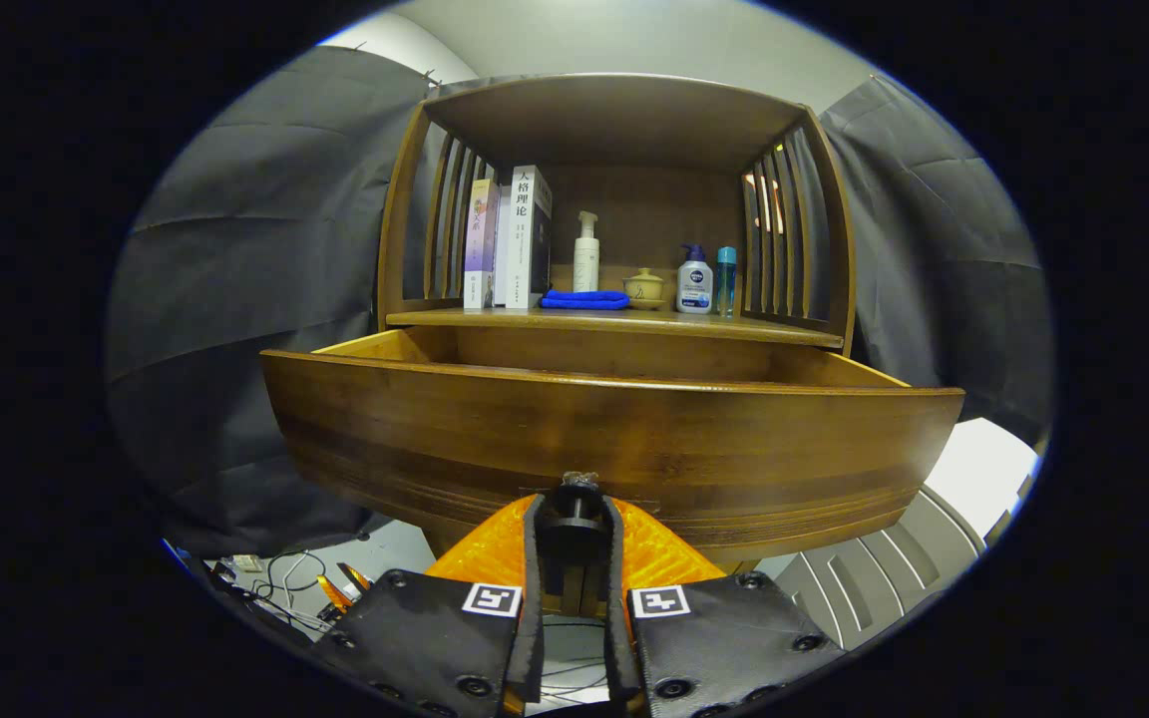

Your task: Pull open the drawer, take out the items inside it, and place them on the countertop above the cabinet.

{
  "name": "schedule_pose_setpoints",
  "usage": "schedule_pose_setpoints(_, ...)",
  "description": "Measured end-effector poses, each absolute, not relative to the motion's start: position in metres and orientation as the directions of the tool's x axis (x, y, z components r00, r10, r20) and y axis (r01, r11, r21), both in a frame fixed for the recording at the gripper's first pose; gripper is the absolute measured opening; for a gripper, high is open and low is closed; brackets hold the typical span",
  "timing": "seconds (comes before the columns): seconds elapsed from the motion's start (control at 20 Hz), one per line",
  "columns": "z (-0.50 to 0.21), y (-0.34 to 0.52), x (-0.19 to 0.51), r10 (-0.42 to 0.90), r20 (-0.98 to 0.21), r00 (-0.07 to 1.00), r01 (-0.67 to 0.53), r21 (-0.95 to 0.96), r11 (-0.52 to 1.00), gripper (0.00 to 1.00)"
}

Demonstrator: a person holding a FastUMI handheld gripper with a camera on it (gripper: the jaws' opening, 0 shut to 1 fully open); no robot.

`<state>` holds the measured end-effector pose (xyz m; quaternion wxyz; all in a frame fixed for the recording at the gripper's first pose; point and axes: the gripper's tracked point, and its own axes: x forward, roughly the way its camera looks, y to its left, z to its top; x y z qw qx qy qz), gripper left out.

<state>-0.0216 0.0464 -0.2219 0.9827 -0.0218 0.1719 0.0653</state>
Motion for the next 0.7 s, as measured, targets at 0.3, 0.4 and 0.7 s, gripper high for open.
schedule_pose_setpoints(0.3,-0.198,0.046,-0.022,0.151,-0.250,0.956,-0.172,-0.063,0.983,0.47)
schedule_pose_setpoints(0.4,-0.161,0.045,-0.022,0.176,-0.162,0.971,-0.195,-0.104,0.975,0.61)
schedule_pose_setpoints(0.7,-0.087,0.057,-0.003,0.305,-0.164,0.938,-0.321,-0.079,0.944,0.97)
